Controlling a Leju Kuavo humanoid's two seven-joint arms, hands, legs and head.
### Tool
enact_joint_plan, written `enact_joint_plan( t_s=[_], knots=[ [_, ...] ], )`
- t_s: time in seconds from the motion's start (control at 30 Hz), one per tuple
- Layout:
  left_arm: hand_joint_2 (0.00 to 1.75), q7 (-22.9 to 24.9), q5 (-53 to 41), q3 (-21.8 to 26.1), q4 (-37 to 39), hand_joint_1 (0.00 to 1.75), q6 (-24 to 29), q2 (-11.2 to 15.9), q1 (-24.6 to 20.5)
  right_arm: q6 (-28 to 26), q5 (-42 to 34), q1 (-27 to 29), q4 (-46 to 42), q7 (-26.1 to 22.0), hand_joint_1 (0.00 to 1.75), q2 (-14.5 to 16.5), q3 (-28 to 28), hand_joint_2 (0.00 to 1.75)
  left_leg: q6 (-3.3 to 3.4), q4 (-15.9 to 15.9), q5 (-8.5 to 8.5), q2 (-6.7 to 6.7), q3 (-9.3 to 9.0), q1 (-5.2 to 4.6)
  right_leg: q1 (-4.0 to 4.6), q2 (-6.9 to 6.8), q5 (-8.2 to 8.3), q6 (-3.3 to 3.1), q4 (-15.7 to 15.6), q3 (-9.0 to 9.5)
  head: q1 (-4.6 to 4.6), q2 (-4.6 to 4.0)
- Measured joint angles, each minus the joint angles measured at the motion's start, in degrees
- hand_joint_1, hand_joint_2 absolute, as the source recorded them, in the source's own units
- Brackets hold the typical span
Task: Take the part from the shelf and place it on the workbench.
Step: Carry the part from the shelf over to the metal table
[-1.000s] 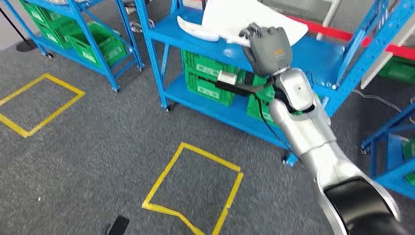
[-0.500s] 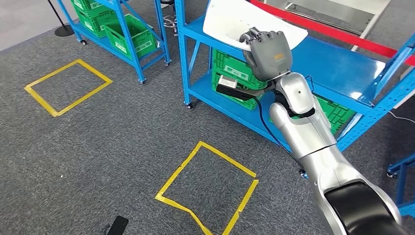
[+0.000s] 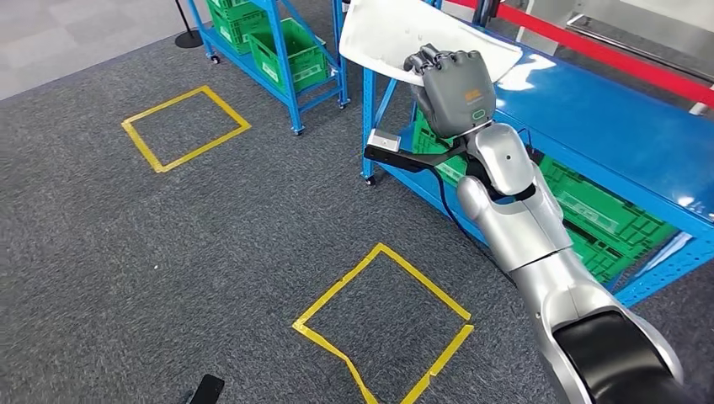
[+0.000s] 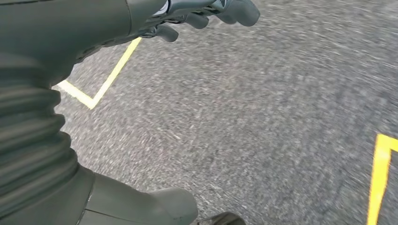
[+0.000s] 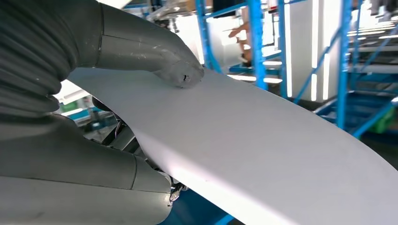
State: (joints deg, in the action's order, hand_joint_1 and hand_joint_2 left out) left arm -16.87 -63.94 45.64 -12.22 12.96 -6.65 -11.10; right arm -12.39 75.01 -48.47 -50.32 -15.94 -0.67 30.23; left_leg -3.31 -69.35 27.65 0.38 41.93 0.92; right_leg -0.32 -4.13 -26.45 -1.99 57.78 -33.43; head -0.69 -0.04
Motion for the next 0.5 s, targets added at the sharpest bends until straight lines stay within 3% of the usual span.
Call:
enact_joint_plan(
  t_s=[0.07,0.13,0.2,0.23,0.3,0.33,0.4,0.43,0.47,0.5],
  knots=[
    [1.75,0.0,0.0,0.0,0.0,0.0,0.0,-0.1,-0.1,0.0,0.0,-0.1,-0.1,0.0,1.75,0.1,0.0,1.75,0.31,7.7,-2.63,2.79,-4.13,-0.16,0.17,-1.36,-0.46,0.59,0.4,0.09,0.03,0.0],
    [1.75,0.0,0.0,0.0,-0.1,0.0,0.1,-0.1,-0.2,0.0,0.0,-0.3,-0.2,0.0,1.75,0.1,0.0,1.75,1.28,10.9,-3.27,4.14,-5.76,-0.55,0.46,-2.5,-0.8,1.26,0.6,0.16,0.16,0.0],
    [1.75,0.0,0.0,0.0,-0.1,0.0,0.1,-0.1,-0.1,0.1,0.0,-0.3,-0.3,0.0,1.75,0.3,0.0,1.75,2.28,10.9,-3.52,2.63,-5.61,-0.7,0.43,-3.6,-0.97,1.87,0.6,0.35,0.28,0.0],
    [1.75,0.0,0.0,0.0,-0.1,0.0,0.1,-0.1,-0.1,0.1,0.1,-0.4,-0.3,0.0,1.75,0.4,0.0,1.75,2.68,11.0,-3.68,1.9,-5.58,-0.63,0.26,-3.01,-1.36,2.22,0.9,0.3,0.33,0.0],
    [1.75,0.0,0.0,0.0,-0.1,0.0,0.0,-0.2,-0.2,0.2,0.2,-0.4,-0.3,0.0,1.75,0.4,0.0,1.75,3.39,11.3,-4.04,0.45,-5.58,-0.43,-0.16,0.22,-3.72,2.72,4.5,-1.21,0.43,0.0],
    [1.75,0.0,0.0,0.0,-0.1,0.0,0.0,-0.2,-0.3,0.3,0.3,-0.4,-0.3,0.0,1.75,0.4,0.0,1.75,3.61,11.3,-4.14,-0.28,-5.51,-0.4,-0.29,2.21,-5.57,2.86,8.1,-2.86,0.49,0.0],
    [1.75,0.0,0.1,0.0,-0.1,0.0,0.0,-0.2,-0.4,0.7,0.5,-0.2,-0.3,0.0,1.75,0.3,0.0,1.75,3.85,11.2,-4.23,-1.89,-5.35,-0.51,-0.23,3.68,-8.5,2.86,15.7,-6.67,0.55,0.0],
    [1.75,0.0,0.1,0.0,0.0,0.0,0.0,-0.2,-0.3,0.9,0.6,-0.1,-0.3,0.0,1.75,0.3,0.0,1.75,3.87,11.1,-4.25,-2.8,-5.28,-0.6,-0.16,3.86,-8.63,2.73,17.5,-7.77,0.57,0.0],
    [1.75,0.0,0.2,0.0,0.0,0.0,0.0,-0.2,-0.2,1.0,0.6,-0.1,-0.3,0.0,1.75,0.3,0.0,1.75,3.87,11.0,-4.26,-3.71,-5.24,-0.66,-0.08,4.02,-7.59,2.49,17.0,-7.76,0.57,0.0],
    [1.75,0.0,0.2,0.0,0.0,0.0,0.0,-0.2,-0.2,1.0,0.7,-0.2,-0.3,-0.1,1.75,0.4,0.0,1.75,3.85,10.9,-4.27,-4.64,-5.22,-0.69,-0.01,4.44,-5.59,2.16,14.2,-6.59,0.58,0.0]
  ],
)
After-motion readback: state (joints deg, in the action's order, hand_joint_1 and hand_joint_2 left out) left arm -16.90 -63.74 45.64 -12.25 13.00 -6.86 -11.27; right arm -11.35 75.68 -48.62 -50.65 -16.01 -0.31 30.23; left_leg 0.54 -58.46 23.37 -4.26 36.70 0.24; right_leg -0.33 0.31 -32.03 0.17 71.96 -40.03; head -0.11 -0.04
